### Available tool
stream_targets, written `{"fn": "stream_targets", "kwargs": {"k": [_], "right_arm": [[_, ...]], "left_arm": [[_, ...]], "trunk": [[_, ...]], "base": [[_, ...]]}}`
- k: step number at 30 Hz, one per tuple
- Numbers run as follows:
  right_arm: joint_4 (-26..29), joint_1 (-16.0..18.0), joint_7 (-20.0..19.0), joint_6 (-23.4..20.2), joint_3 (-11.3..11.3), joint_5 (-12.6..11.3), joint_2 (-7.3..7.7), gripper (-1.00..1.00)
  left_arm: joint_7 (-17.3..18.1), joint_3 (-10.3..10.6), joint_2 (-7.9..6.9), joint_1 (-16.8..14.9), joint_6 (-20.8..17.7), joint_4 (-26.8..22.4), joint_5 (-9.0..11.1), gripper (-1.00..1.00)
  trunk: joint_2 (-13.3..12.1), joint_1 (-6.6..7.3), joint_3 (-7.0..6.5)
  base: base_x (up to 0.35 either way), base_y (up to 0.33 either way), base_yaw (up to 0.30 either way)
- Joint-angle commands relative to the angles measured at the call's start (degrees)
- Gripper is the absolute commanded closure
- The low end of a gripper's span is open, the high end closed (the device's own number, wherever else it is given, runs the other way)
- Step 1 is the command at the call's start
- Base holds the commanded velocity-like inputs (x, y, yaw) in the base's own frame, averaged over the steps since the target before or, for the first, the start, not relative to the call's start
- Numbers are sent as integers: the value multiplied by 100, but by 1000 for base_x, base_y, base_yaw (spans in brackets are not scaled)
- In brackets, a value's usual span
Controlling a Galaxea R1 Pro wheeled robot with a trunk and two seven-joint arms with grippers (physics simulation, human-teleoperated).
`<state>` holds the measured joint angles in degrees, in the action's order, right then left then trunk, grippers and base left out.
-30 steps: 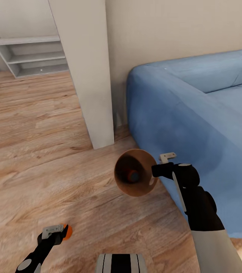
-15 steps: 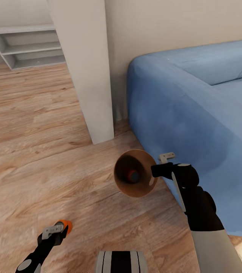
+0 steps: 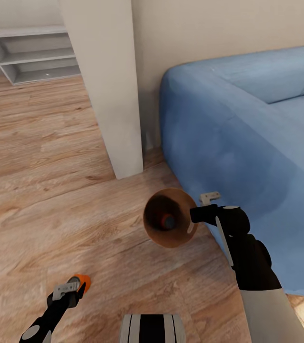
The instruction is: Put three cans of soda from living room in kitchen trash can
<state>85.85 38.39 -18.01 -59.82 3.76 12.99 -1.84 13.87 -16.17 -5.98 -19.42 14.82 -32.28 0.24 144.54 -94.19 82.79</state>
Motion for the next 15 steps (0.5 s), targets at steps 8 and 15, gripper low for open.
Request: {"fn": "stream_targets", "kwargs": {"k": [8, 15], "right_arm": [[-10, -5, -19, -18, 6, -166, -1, 100], [-16, -7, -16, -18, 3, -166, -1, 100]], "left_arm": [[-7, 0, 0, 0, 12, -6, 10, -100], [-17, 0, 0, 16, 46, 12, 3, 100]], "trunk": [[0, 1, 0], [0, 1, 0]], "base": [[0, 0, 0], [0, 0, 0]]}}
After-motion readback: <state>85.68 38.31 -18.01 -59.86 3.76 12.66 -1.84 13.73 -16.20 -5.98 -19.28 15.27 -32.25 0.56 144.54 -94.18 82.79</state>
